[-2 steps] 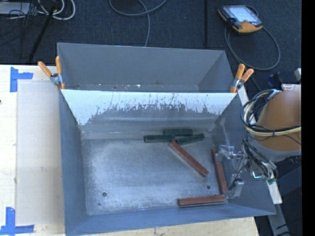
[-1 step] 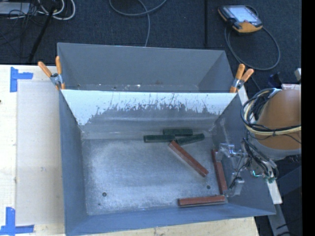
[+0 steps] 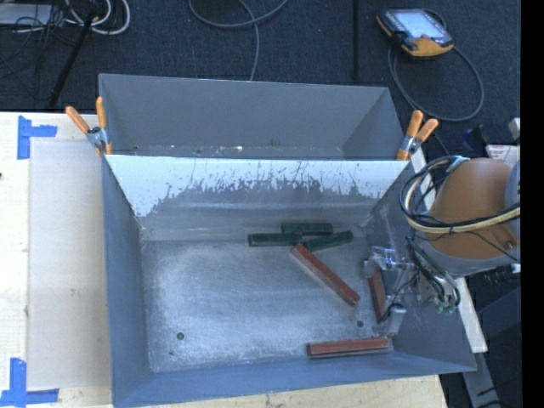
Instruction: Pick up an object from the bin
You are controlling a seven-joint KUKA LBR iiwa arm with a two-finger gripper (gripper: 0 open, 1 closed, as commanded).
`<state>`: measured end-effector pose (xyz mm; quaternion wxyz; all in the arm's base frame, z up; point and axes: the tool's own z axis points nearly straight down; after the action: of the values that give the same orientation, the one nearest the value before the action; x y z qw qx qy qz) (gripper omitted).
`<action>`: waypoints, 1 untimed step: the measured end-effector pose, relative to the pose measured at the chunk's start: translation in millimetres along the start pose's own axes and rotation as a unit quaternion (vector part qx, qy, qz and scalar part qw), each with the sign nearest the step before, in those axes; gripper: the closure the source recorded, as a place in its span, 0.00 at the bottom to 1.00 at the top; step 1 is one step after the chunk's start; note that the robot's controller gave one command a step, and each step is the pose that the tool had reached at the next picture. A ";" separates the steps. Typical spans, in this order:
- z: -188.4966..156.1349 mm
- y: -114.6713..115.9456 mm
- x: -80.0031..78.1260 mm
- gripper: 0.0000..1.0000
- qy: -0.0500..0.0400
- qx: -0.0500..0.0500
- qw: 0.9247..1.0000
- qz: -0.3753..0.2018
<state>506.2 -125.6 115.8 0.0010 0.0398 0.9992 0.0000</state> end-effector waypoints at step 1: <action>34.4 3.8 -1.6 0.00 0.002 -0.001 0.995 0.104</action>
Offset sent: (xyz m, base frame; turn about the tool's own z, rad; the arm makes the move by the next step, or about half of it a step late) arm 0.0191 0.0312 -0.0440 0.1446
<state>508.2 -122.0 81.5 -0.0008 0.1434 0.9897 0.0006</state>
